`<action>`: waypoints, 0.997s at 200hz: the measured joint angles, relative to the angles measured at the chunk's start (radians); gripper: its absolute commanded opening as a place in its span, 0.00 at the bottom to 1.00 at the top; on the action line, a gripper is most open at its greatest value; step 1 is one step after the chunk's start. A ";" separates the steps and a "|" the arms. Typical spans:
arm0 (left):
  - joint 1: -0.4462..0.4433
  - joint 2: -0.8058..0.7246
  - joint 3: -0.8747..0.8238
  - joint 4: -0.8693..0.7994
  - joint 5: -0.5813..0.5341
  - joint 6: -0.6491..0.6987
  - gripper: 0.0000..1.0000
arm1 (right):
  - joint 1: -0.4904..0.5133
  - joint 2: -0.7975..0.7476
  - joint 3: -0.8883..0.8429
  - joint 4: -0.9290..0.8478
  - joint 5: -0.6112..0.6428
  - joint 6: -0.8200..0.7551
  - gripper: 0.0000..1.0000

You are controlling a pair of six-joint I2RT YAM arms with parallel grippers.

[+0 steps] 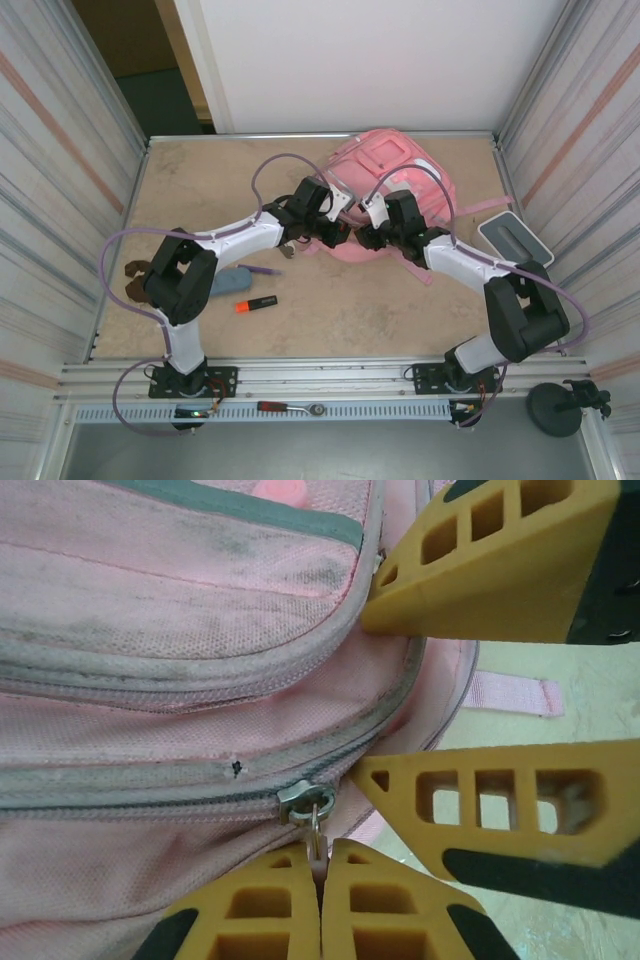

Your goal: Pack books, pencil case, and school supplies into a backpack

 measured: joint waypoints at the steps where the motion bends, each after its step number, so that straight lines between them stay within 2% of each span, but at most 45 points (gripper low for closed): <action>1: 0.000 0.000 0.000 0.000 0.000 0.000 0.00 | 0.001 0.001 0.001 0.000 0.000 -0.003 0.25; 21: 0.001 0.000 0.000 0.012 -0.006 0.000 0.00 | 0.013 0.010 0.006 0.005 0.004 -0.011 0.10; 44: 0.001 -0.002 0.000 0.019 -0.027 0.001 0.00 | 0.017 0.010 0.006 0.008 0.019 -0.008 0.05; 154: 0.092 -0.028 0.057 -0.069 -0.137 0.016 0.00 | -0.093 -0.098 -0.052 -0.026 -0.008 0.126 0.03; 184: 0.093 -0.024 0.073 -0.078 -0.121 0.015 0.00 | -0.135 -0.109 -0.035 -0.082 -0.008 0.156 0.10; 199: 0.092 -0.024 0.072 -0.076 -0.103 0.014 0.00 | -0.144 -0.113 -0.020 -0.116 -0.005 0.171 0.17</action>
